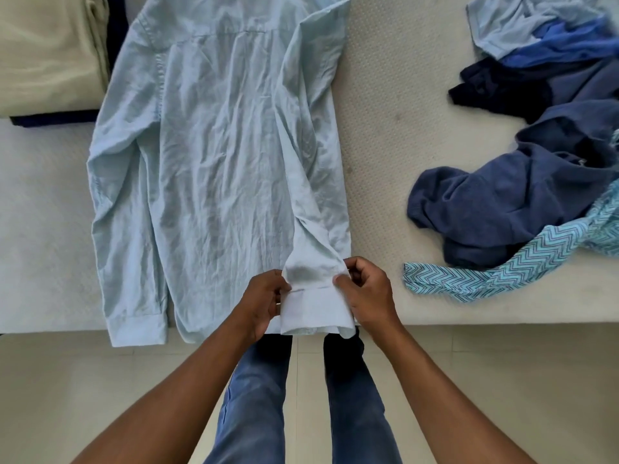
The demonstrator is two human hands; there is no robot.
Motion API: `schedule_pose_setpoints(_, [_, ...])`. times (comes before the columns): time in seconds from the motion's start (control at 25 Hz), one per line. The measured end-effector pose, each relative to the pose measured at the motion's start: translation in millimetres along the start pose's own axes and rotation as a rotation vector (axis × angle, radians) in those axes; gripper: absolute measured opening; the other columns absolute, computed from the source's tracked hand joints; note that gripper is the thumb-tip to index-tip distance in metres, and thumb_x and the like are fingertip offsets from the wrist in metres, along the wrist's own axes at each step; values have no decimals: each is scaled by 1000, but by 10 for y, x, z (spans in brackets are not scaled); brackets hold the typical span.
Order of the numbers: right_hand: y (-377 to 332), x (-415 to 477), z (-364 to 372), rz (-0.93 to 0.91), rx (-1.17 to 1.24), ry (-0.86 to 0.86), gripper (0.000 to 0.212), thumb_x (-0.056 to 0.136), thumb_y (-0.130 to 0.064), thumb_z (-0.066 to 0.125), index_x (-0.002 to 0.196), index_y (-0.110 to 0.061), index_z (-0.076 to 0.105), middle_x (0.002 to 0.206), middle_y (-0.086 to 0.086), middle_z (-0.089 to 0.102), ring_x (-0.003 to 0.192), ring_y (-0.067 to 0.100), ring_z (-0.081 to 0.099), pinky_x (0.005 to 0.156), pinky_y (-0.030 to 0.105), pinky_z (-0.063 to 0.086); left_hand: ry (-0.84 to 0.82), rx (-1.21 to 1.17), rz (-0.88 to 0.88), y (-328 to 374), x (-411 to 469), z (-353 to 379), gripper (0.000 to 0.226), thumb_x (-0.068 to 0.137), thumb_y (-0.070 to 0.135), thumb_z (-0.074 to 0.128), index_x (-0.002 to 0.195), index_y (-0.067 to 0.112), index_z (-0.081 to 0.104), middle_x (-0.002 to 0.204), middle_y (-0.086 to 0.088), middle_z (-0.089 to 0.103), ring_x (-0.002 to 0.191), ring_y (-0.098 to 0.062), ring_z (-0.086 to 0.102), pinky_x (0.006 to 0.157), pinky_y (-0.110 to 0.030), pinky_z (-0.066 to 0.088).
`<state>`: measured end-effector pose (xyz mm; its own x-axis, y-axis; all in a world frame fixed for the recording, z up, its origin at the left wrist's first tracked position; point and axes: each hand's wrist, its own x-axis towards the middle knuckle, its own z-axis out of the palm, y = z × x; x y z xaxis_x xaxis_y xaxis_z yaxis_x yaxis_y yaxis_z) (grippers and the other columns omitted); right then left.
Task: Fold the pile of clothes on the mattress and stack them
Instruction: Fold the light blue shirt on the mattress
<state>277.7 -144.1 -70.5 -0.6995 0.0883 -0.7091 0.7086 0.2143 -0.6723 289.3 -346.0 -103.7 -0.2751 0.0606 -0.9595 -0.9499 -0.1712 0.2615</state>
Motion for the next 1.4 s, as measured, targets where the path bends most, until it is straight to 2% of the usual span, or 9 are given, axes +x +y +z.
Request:
schedule_pose_setpoints(0.16, [-293, -345, 139, -446, -316, -17, 13, 88, -23, 78, 101, -24, 75, 77, -15, 69, 68, 3, 65, 65, 16, 50, 190, 226, 363, 23, -153, 196, 13, 101, 24, 63, 107, 31, 72, 99, 4, 75, 98, -21, 70, 83, -36, 59])
schedule_pose_setpoints(0.28, [-446, -507, 263, -432, -323, -330, 20, 94, -40, 74, 108, -26, 78, 93, -16, 76, 84, 1, 72, 72, 22, 58, -217, -380, 53, 212, -224, 174, 61, 105, 63, 38, 128, 16, 69, 125, -12, 72, 125, -35, 62, 108, -46, 47])
schedule_pose_setpoints(0.4, [-274, -221, 158, -494, -308, 143, 14, 97, -29, 72, 86, -20, 76, 81, -11, 73, 75, 4, 68, 69, 30, 55, -497, -563, -171, 272, -227, 42, 99, 95, 82, 33, 149, 0, 51, 149, -26, 52, 141, -40, 48, 124, -51, 29])
schedule_pose_setpoints(0.48, [-100, 54, 23, -243, -196, 336, 20, 95, -42, 68, 91, -23, 73, 91, -7, 73, 87, 13, 69, 79, 38, 56, -482, -469, -135, 247, -142, 35, 61, 107, 43, 43, 144, -3, 53, 132, -24, 65, 119, -37, 64, 110, -46, 48])
schedule_pose_setpoints(0.68, [-50, 261, -157, 599, 704, -406, 99, 93, -83, 31, 138, 0, 62, 131, 24, 65, 114, 39, 65, 99, 47, 52, -444, -398, -127, 339, -206, 3, 32, 86, 4, 47, 107, 1, 71, 97, -16, 73, 79, -28, 71, 76, -33, 59])
schedule_pose_setpoints(0.88, [145, 239, 40, 240, -4, -191, 15, 92, -21, 77, 103, -11, 77, 98, 6, 80, 94, 30, 76, 77, 45, 65, 7, 420, 6, 201, 11, 93, 31, 97, 40, 63, 102, 11, 71, 96, -8, 75, 88, -24, 72, 75, -36, 59])
schedule_pose_setpoints(1.04, [121, 138, 64, -46, -365, 116, 12, 94, -17, 69, 84, -15, 64, 75, -5, 67, 68, 11, 60, 59, 19, 47, 170, 413, 299, 76, 60, 99, 34, 97, 60, 58, 115, 31, 63, 113, 6, 71, 100, -12, 69, 87, -36, 59])
schedule_pose_setpoints(1.2, [-81, -116, 57, -137, -114, 182, 10, 92, -8, 61, 92, -16, 68, 81, -4, 72, 69, 3, 61, 63, 24, 49, -25, 202, 288, 252, -116, 277, 40, 98, 52, 63, 131, 28, 58, 119, 0, 70, 100, -14, 72, 88, -40, 62])
schedule_pose_setpoints(1.4, [-68, -116, -20, 312, 319, 82, 21, 90, 3, 52, 90, -2, 73, 84, 11, 74, 77, 23, 66, 64, 26, 53, -206, 112, 99, 138, -33, 332, 46, 84, 45, 80, 109, 7, 70, 102, -7, 74, 91, -23, 71, 79, -34, 58])
